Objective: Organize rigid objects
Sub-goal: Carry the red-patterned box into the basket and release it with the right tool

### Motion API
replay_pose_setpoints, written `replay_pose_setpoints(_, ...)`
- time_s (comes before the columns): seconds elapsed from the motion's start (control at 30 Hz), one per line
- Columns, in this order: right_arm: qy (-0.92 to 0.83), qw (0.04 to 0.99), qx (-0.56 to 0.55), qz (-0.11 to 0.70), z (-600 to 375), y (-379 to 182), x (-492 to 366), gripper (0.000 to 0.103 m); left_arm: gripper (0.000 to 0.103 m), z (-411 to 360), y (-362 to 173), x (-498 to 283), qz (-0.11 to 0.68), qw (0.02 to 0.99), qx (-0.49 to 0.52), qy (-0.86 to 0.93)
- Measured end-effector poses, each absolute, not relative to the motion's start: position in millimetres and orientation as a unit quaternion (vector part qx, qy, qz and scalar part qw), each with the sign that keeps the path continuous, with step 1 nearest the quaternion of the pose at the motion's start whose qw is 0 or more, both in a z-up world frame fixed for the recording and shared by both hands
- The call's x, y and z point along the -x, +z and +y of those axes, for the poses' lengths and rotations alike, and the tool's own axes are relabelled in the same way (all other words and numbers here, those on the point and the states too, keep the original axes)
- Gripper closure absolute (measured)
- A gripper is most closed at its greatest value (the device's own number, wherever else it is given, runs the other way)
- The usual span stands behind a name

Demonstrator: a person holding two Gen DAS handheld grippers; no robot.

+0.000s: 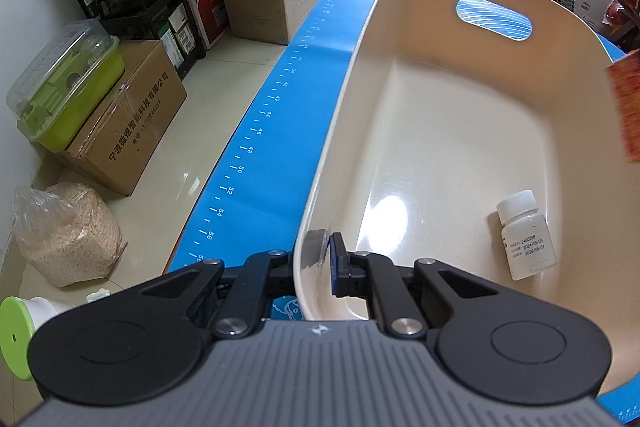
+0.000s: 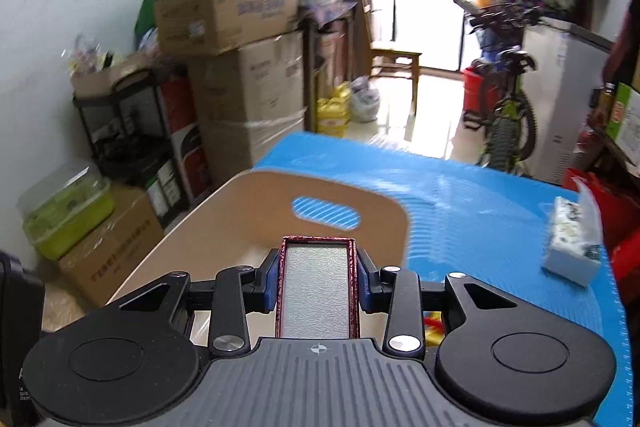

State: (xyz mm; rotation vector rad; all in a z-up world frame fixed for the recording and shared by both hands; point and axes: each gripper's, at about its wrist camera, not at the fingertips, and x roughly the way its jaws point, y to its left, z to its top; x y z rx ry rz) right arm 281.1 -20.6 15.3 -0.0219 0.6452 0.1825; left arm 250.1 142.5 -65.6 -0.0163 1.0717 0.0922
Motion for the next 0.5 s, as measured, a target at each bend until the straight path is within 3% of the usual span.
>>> replay_pose_setpoints(0.5, 0.128, 0.897, 0.099, 0.412, 33, -51, -280, 0.059, 0.091, 141, -65, -250, 0.511, 0.859, 0.007, 0.043)
